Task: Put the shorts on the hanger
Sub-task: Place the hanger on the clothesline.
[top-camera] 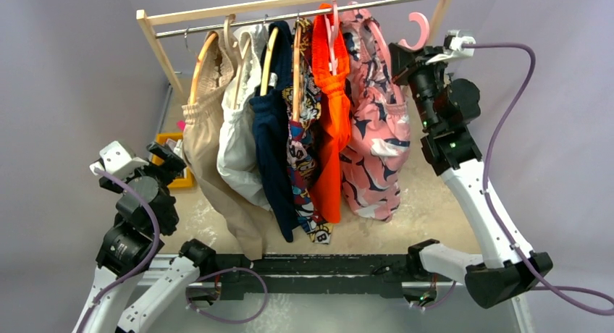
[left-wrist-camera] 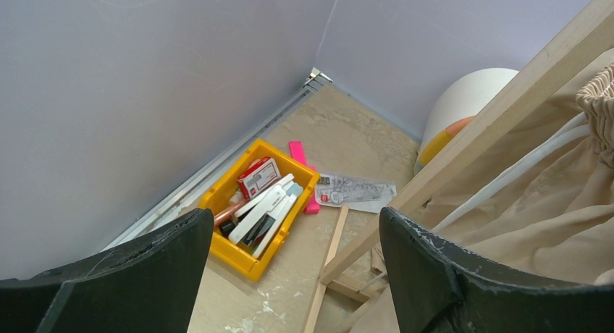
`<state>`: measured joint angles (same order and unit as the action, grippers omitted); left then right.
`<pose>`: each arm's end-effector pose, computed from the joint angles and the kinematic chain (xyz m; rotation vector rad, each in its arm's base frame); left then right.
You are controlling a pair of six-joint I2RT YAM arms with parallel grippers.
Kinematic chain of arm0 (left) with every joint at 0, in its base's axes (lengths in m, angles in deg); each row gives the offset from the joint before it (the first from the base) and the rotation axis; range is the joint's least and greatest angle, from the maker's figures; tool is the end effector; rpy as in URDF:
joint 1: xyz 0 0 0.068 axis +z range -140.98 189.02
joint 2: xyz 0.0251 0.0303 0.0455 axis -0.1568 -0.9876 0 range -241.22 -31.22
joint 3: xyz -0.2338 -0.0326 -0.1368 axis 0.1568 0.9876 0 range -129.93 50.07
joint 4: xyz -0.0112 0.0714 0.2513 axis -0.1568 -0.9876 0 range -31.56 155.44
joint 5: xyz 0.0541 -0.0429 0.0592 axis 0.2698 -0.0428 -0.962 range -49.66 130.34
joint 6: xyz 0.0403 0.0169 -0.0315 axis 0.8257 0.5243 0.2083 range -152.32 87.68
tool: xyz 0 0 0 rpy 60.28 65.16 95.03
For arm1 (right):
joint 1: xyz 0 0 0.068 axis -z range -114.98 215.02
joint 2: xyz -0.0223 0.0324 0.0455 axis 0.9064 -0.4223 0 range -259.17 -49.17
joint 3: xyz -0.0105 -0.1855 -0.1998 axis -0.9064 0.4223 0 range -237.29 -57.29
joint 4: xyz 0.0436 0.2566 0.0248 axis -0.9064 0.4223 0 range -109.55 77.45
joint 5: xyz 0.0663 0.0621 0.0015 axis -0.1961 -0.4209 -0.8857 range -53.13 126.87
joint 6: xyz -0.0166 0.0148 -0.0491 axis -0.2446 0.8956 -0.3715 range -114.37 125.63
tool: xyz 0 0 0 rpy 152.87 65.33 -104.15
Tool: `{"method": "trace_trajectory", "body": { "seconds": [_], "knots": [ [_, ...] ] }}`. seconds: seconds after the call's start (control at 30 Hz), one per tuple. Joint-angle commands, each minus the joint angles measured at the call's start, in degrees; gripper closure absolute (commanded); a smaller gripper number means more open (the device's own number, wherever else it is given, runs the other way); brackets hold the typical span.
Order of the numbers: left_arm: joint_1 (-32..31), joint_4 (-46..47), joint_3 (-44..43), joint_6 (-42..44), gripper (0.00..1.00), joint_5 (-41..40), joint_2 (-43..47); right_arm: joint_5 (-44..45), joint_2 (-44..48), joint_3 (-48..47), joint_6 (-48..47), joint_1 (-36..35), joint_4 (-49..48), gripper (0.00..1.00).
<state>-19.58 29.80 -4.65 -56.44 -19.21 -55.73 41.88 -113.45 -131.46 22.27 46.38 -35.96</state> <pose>0.0612 0.0014 0.3896 -0.6914 1.4661 0.1563 0.2231 0.0720 0.5010 0.0598 1.1255 0.5015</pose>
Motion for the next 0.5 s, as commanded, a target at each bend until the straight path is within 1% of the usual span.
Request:
{"method": "trace_trajectory", "body": {
  "seconds": [0.0, 0.27, 0.47],
  "knots": [
    [-0.23, 4.1, -0.4, 2.3, 0.17, -1.01, -1.27, 2.6, -1.6, -5.92, -1.47, 0.13, -9.64, 1.0],
    [-0.23, 4.86, 0.23, 2.43, 0.17, -1.85, -0.8, 2.24, -4.3, -8.62, -1.88, 0.18, -12.97, 1.0],
    [-0.23, 4.79, 1.12, 0.71, 0.17, -1.99, -0.3, 1.51, -6.28, -10.17, -1.87, 0.18, -14.06, 1.0]
  ]
}}
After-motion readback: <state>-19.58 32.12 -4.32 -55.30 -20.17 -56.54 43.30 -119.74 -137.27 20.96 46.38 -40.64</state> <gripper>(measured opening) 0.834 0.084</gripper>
